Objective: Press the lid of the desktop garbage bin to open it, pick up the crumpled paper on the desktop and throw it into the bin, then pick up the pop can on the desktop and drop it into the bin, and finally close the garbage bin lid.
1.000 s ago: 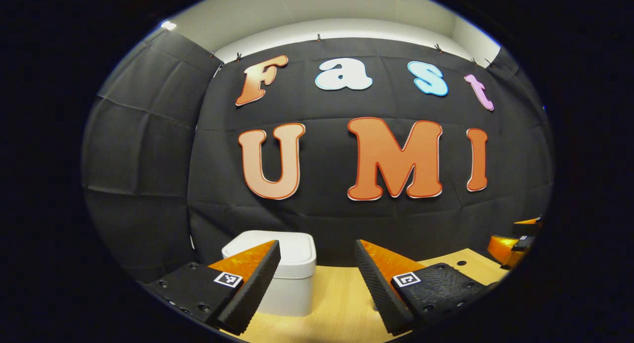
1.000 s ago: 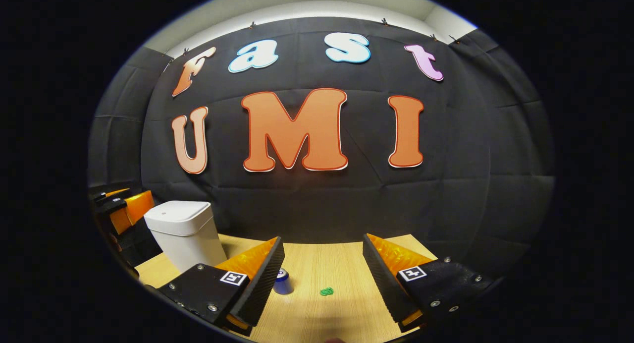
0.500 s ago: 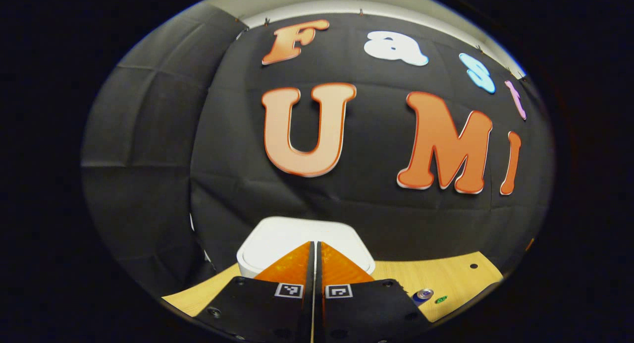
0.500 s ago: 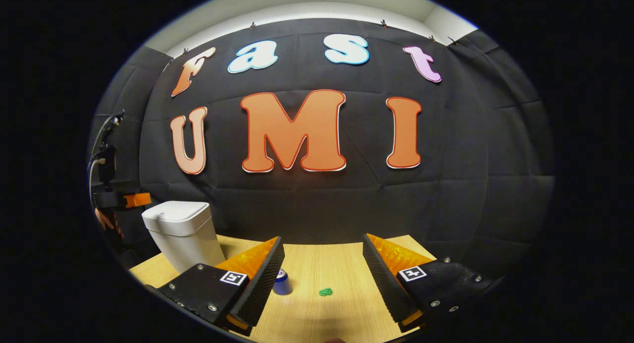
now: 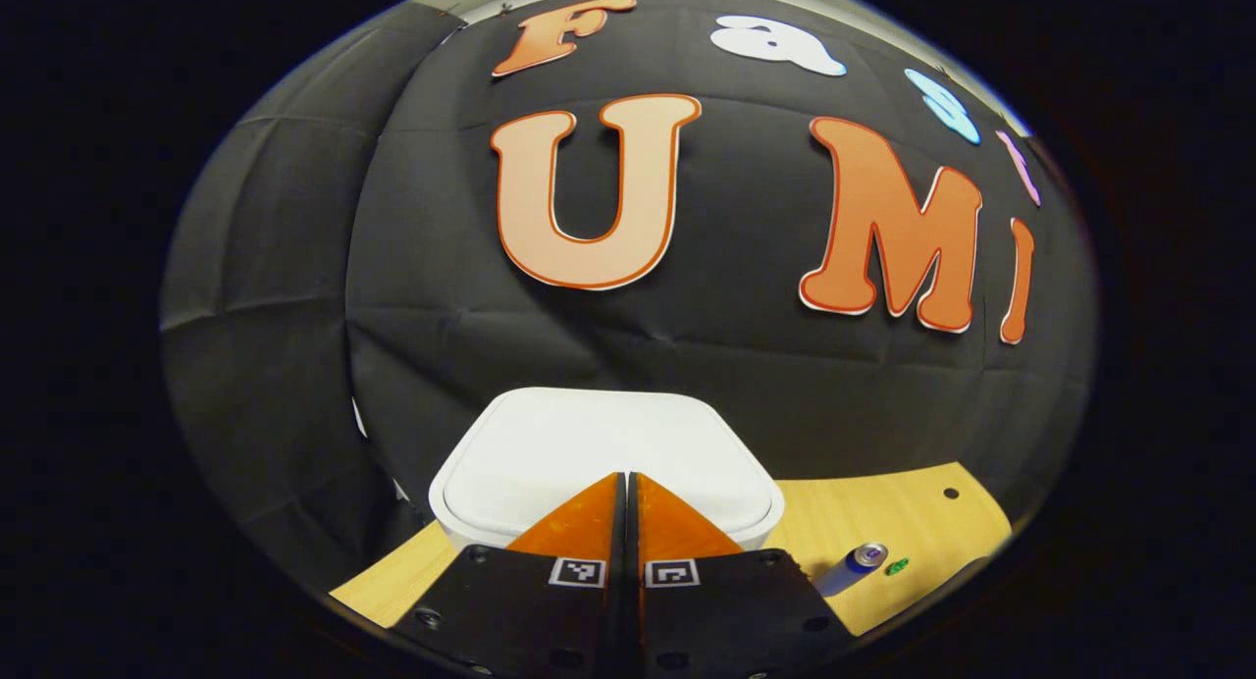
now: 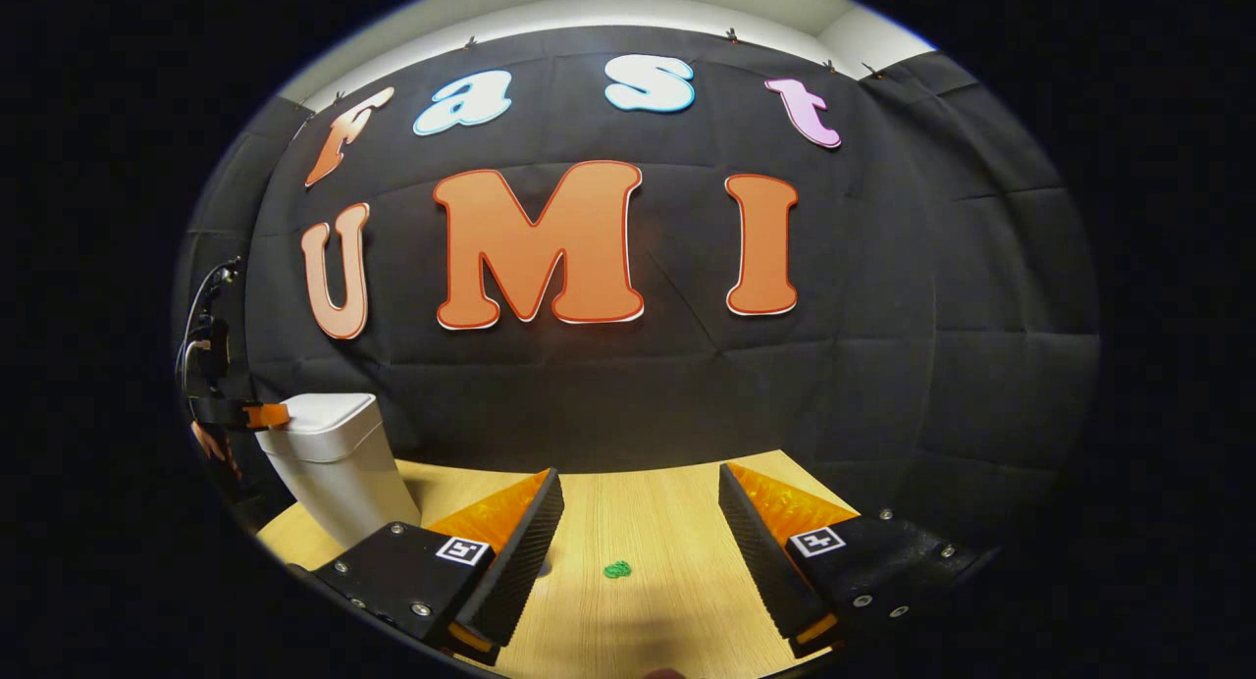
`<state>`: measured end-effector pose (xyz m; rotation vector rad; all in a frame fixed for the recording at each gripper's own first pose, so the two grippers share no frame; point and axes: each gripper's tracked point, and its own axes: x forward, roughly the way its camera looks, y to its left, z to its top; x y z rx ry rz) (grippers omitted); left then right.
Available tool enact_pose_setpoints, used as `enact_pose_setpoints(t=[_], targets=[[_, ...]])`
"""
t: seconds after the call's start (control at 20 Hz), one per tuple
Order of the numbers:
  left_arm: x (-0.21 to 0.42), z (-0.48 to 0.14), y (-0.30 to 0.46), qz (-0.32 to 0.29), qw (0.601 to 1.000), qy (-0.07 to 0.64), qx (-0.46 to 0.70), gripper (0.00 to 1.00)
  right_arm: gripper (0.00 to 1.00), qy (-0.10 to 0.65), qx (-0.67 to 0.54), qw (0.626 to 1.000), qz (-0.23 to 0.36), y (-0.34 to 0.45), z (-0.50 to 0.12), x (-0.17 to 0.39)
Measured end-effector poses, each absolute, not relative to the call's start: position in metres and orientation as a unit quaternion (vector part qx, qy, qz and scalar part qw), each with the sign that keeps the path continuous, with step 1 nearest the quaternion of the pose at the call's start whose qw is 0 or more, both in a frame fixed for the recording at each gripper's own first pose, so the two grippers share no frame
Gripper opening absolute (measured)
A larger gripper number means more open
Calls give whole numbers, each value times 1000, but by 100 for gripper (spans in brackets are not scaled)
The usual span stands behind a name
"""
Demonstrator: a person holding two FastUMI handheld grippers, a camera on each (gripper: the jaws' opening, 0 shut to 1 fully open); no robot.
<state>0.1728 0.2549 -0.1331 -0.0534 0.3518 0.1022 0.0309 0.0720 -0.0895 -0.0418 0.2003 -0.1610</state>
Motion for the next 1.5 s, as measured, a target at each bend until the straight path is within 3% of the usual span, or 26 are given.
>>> enact_pose_setpoints(t=[0.2, 0.35, 0.4, 0.5, 0.6, 0.8, 0.9, 1.15, 1.5], targets=[[168, -140, 254, 55, 980, 193, 11, 0, 95, 111, -25, 992, -62, 82, -98, 34], [168, -105, 263, 85, 986, 140, 34, 2, 95, 115, -27, 991, -54, 83, -100, 34], [170, -83, 264, 86, 991, 102, 32, 15, 95, 114, -29, 991, -55, 81, -100, 35], [166, -39, 264, 89, 995, 42, 31, 29, 95, 116, -32, 991, -54, 80, -102, 36], [152, -18, 255, 88, 995, 27, 46, 38, 95, 119, -32, 991, -53, 79, -104, 37], [122, -8, 233, 74, 997, 12, 31, 89, 95, 128, -30, 990, -45, 78, -116, 43], [99, -1, 218, 67, 997, 7, 23, 94, 95, 142, -38, 988, -40, 78, -134, 48], [45, 15, 179, 51, 998, -7, 22, 94, 95, 183, -50, 982, -24, 73, -193, 65], [8, 1, 113, 9, 999, 30, 39, 94, 95, 260, -76, 963, -6, 71, -295, 117]])
